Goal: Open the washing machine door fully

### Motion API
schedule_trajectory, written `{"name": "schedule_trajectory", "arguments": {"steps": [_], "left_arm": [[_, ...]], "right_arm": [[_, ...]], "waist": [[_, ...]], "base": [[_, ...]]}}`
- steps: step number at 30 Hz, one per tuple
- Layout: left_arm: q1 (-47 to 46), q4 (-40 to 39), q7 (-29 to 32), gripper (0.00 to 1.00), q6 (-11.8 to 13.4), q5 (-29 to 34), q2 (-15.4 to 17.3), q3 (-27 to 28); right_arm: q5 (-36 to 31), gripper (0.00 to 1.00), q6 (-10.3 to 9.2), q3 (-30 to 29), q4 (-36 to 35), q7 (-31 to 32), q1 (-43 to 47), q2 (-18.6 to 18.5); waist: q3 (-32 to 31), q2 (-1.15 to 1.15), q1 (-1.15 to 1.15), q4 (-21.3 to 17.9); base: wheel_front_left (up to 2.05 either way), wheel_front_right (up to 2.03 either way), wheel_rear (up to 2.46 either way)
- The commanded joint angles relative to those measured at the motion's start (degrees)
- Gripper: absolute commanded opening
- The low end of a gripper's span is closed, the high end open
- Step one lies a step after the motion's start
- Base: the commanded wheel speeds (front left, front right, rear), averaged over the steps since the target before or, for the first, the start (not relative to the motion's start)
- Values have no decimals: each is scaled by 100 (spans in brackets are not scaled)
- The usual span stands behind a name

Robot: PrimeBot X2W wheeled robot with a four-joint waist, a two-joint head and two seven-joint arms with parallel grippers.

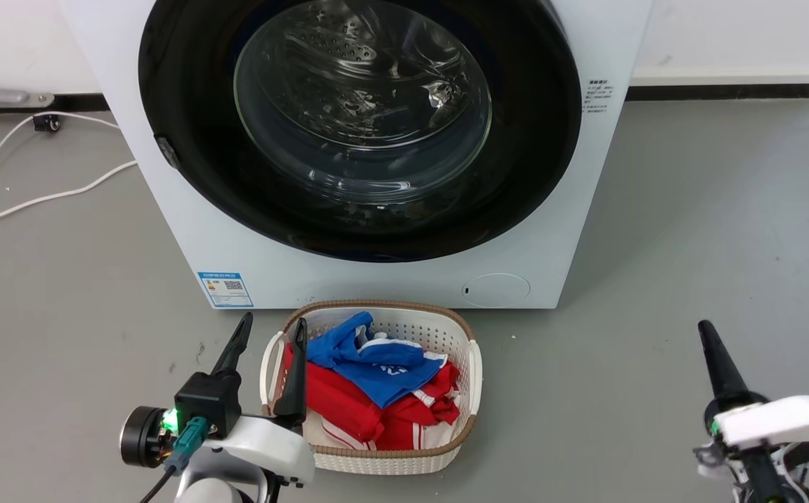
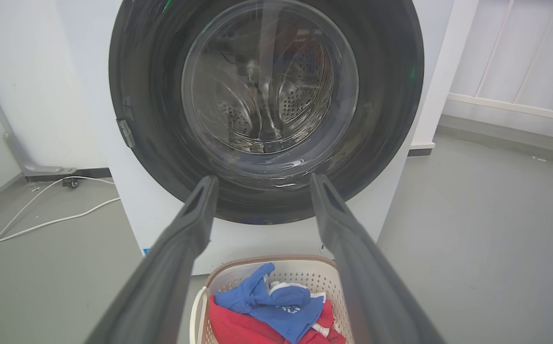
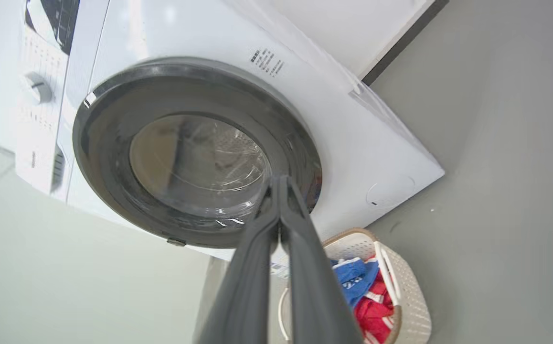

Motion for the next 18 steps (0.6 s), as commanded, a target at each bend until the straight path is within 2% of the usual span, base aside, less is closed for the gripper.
{"name": "schedule_trajectory", "arguments": {"steps": [1,4,7,10,14,18], "left_arm": [[-66,-38,-15,100,13,-12,-16,-3],[-104,-94,-15,100,29,14,-29,-15],[-145,-163,-15,100,34,41,-37,-12],[-212,-227,-15,100,39,64,-45,-15],[-330,-295,-16,100,15,99,-64,-50],[-475,-359,-15,100,-9,137,-87,-96]], "right_arm": [[1015,0,3,-82,129,121,-191,6],[2415,0,3,-247,321,323,-425,6],[3384,0,3,-396,505,563,-718,5],[3879,0,3,-550,732,823,-1105,-1],[4127,0,3,-593,1156,1126,-1689,-242],[4158,0,3,-488,1564,1460,-2389,-664]], "waist": [[55,0,0,12],[146,0,0,25],[268,0,0,24],[414,0,0,29],[630,0,0,66],[877,0,0,145]], "base": [[0,0,0],[0,0,0],[0,0,0],[0,0,0],[0,0,0],[0,0,0]]}}
